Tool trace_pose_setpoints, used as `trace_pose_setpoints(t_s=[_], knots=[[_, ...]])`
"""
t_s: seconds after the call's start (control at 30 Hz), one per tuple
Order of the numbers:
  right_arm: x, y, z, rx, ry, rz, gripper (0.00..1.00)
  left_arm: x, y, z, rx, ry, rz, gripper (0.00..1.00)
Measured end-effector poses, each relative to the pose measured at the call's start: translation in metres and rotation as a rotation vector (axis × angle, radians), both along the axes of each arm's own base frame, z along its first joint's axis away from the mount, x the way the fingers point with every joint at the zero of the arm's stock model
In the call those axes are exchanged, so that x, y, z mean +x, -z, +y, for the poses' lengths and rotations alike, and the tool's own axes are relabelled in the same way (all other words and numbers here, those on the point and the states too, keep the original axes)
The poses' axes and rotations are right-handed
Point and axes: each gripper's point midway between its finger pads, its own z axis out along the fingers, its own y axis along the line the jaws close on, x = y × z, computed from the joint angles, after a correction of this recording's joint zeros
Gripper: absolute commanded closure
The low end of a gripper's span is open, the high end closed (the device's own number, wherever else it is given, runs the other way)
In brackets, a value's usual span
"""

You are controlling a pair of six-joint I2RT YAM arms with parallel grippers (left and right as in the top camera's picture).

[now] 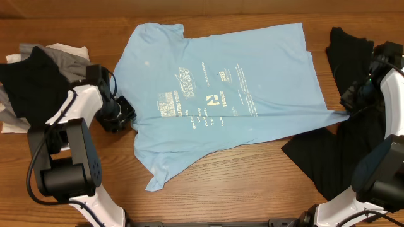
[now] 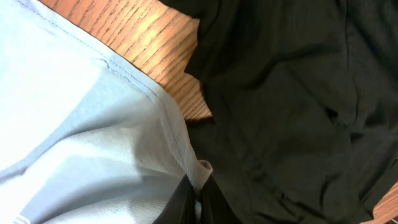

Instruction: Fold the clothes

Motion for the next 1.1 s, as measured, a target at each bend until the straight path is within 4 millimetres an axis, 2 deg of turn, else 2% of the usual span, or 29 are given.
trace_pose_setpoints(t_s=[0.5, 0.53, 0.63, 0.67, 0.97, 1.03, 1.1], knots=[[-0.002, 0.0, 0.001, 0.003, -0.001, 0.008, 0.96, 0.008, -0.002, -0.015, -0.07, 0.035, -0.059, 0.59], [-0.002, 0.0, 0.001, 0.003, 0.0, 0.007, 0.96, 0.008, -0.002, -0.017, -0.071, 0.042, -0.061, 0.62], [-0.002, 0.0, 0.001, 0.003, 0.0, 0.007, 0.96, 0.008, -0.001, -0.026, -0.073, 0.064, -0.06, 0.83], [-0.002, 0.0, 0.001, 0.003, 0.0, 0.008, 0.96, 0.007, 0.0, -0.028, -0.074, 0.073, -0.059, 0.96], [-0.002, 0.0, 0.001, 0.004, -0.001, 0.009, 0.96, 0.002, 0.002, -0.027, -0.058, 0.087, -0.04, 0.96], [-0.002, 0.0, 0.001, 0.004, 0.0, 0.009, 0.95, -0.008, 0.001, -0.02, -0.028, 0.08, 0.009, 0.96], [-0.002, 0.0, 0.001, 0.003, 0.0, 0.009, 0.96, -0.022, 0.0, -0.005, 0.021, 0.06, 0.076, 0.96]])
